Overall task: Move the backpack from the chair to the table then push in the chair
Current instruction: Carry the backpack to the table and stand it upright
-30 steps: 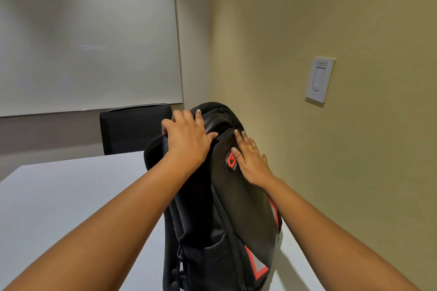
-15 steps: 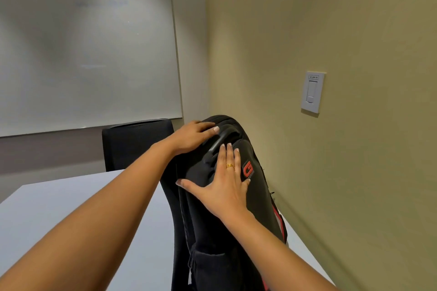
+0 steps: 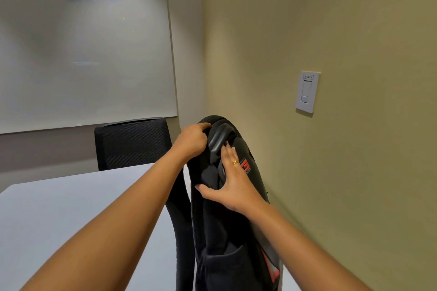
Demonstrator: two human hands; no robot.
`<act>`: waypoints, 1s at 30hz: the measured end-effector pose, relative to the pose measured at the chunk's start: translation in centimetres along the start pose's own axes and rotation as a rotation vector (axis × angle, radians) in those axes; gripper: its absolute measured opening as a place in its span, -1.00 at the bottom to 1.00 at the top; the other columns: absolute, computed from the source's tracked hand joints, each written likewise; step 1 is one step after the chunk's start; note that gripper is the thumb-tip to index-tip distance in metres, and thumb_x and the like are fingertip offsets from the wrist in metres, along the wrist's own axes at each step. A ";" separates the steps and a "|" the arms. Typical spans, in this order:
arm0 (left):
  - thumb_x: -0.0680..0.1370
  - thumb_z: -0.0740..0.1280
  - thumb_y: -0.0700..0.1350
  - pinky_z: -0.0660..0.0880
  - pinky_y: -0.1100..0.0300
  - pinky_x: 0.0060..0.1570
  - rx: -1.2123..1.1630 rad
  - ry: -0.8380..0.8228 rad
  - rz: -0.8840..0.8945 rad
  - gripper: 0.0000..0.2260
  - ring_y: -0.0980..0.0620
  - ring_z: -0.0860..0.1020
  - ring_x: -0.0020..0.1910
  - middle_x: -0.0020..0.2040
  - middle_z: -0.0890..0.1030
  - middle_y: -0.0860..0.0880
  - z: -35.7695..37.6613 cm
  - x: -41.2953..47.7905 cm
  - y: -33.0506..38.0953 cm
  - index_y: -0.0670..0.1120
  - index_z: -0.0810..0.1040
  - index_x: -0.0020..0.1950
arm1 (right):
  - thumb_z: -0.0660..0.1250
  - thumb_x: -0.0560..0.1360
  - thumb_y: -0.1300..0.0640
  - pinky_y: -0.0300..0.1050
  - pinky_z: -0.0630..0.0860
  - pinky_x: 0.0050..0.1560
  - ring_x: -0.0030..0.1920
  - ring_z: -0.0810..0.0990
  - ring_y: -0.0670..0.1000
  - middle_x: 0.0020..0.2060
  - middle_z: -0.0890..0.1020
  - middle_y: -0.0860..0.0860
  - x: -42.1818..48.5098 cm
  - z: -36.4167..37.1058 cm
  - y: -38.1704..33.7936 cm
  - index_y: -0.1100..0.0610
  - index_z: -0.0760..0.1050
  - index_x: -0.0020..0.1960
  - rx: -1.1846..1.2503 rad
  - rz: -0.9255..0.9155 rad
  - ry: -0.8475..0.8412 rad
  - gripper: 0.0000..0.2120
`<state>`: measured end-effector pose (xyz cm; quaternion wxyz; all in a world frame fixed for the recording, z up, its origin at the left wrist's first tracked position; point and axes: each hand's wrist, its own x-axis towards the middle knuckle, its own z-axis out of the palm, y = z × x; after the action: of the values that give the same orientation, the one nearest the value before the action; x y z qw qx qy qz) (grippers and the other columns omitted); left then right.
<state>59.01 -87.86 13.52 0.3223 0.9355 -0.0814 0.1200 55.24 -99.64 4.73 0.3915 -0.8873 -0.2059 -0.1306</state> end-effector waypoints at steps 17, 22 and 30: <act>0.58 0.06 0.14 -0.01 -0.41 0.34 -0.076 -0.127 0.081 -0.50 -0.16 -0.02 0.51 0.56 -0.05 -0.08 11.1 -1.0 11.2 0.13 0.04 0.49 | 0.48 0.32 -0.08 -0.24 -0.05 0.37 0.46 -0.07 -0.18 0.50 -0.07 -0.13 -6.1 -17.9 9.1 -0.05 0.00 0.49 -0.233 0.166 -0.038 -0.08; 0.54 0.12 0.23 0.05 -0.37 0.36 -0.080 -0.143 0.135 -0.42 -0.20 0.05 0.50 0.55 0.00 -0.12 12.5 -0.1 12.2 0.10 0.04 0.50 | 0.41 0.42 0.08 -0.30 0.03 0.31 0.45 0.09 -0.09 0.47 0.14 -0.07 -8.7 -16.4 7.0 0.02 0.01 0.49 -0.266 0.145 0.220 -0.21; 0.38 0.26 0.34 0.27 -0.09 0.37 -0.312 -0.263 0.217 -0.17 -0.15 0.28 0.42 0.49 0.23 -0.12 12.0 0.5 9.3 0.00 0.06 0.51 | 0.25 0.48 0.40 -0.35 0.02 0.34 0.45 0.15 -0.06 0.48 0.15 -0.03 -7.3 -13.6 7.8 0.05 0.08 0.49 -0.369 0.141 0.396 -0.33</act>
<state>59.46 -102.58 9.92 0.4347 0.8678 -0.2401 0.0170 51.47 -116.48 5.85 0.2640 -0.9129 -0.0360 -0.3093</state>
